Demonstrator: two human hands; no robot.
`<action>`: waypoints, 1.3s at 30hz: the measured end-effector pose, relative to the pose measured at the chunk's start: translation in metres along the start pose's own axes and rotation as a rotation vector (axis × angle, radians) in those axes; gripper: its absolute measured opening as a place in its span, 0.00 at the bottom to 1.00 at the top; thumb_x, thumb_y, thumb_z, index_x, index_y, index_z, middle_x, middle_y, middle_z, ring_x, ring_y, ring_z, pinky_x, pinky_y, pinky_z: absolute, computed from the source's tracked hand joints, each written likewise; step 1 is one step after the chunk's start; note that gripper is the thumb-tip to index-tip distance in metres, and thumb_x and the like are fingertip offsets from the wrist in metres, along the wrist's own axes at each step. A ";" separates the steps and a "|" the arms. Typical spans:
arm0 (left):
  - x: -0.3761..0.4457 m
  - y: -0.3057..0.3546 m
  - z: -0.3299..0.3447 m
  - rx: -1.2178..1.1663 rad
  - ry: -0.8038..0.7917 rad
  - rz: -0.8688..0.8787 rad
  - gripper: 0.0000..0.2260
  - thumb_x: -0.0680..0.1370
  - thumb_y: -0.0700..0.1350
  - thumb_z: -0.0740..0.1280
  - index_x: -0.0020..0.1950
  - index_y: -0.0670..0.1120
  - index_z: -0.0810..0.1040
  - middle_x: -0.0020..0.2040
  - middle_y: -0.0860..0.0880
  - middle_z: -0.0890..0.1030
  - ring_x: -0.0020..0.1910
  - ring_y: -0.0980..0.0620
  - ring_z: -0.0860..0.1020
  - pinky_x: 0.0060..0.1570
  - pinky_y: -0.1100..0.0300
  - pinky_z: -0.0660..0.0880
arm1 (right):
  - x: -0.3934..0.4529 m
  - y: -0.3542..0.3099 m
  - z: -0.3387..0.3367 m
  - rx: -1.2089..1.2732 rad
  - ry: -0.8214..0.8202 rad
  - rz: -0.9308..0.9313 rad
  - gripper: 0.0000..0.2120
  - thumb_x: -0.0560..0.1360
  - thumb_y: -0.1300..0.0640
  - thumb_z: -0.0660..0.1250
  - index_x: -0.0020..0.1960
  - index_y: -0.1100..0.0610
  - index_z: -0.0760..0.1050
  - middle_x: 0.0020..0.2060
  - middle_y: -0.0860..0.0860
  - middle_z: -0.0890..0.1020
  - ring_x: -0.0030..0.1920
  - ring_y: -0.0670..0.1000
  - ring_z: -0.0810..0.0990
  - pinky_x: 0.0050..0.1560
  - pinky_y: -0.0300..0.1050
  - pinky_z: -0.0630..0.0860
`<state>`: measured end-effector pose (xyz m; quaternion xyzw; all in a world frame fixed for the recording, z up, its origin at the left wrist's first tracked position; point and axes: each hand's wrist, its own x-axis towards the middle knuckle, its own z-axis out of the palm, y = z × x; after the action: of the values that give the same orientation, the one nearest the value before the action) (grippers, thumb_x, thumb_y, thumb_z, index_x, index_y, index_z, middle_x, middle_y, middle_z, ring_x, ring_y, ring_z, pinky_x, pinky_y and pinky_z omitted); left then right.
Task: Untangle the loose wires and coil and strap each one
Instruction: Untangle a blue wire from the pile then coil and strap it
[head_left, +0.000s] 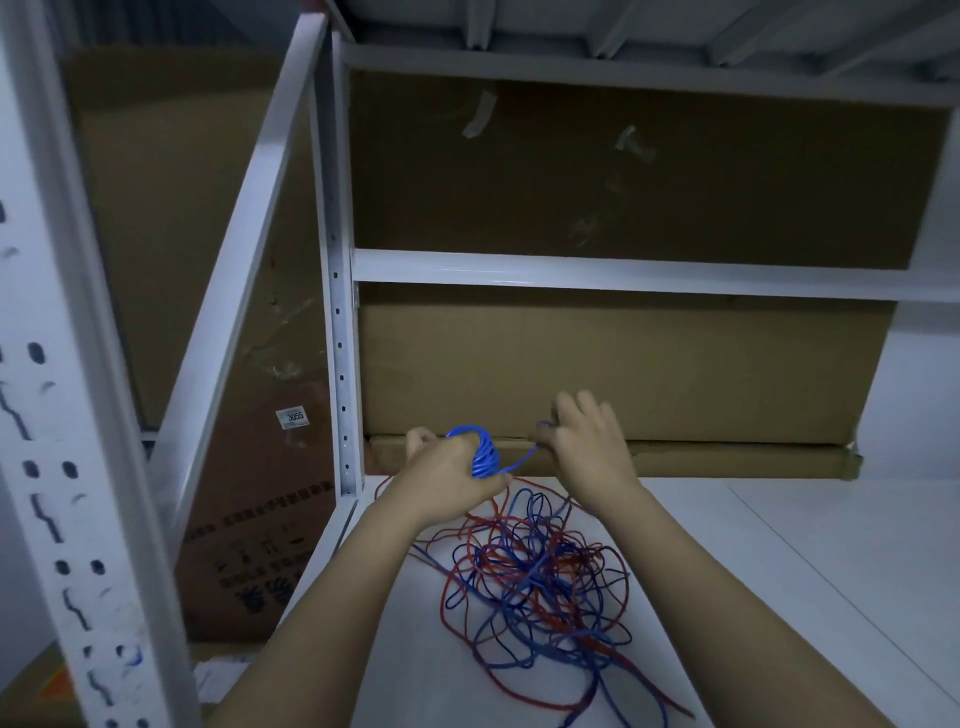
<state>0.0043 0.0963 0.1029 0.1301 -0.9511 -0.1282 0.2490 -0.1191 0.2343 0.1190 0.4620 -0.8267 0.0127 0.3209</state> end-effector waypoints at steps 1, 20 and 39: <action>0.002 0.005 -0.004 -0.003 -0.023 -0.007 0.20 0.76 0.64 0.61 0.34 0.51 0.62 0.31 0.54 0.67 0.36 0.58 0.67 0.57 0.55 0.57 | 0.007 -0.007 -0.004 -0.022 0.003 -0.002 0.14 0.78 0.57 0.61 0.60 0.49 0.78 0.55 0.52 0.70 0.59 0.57 0.66 0.50 0.48 0.59; 0.009 0.007 -0.034 -0.673 0.203 -0.263 0.17 0.76 0.56 0.67 0.35 0.44 0.75 0.25 0.51 0.73 0.29 0.51 0.71 0.47 0.48 0.69 | -0.004 -0.014 -0.018 0.840 0.135 0.209 0.15 0.77 0.64 0.60 0.58 0.53 0.79 0.42 0.47 0.71 0.43 0.43 0.71 0.43 0.33 0.67; 0.007 -0.009 -0.014 -0.301 0.221 -0.257 0.24 0.75 0.67 0.58 0.32 0.48 0.67 0.28 0.52 0.71 0.34 0.53 0.73 0.51 0.54 0.59 | -0.022 0.006 -0.037 2.101 -0.506 0.282 0.15 0.67 0.58 0.68 0.50 0.64 0.81 0.41 0.55 0.80 0.44 0.50 0.79 0.57 0.48 0.77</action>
<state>0.0069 0.0835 0.1148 0.2248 -0.8639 -0.2843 0.3498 -0.0964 0.2665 0.1381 0.3958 -0.4907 0.6540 -0.4180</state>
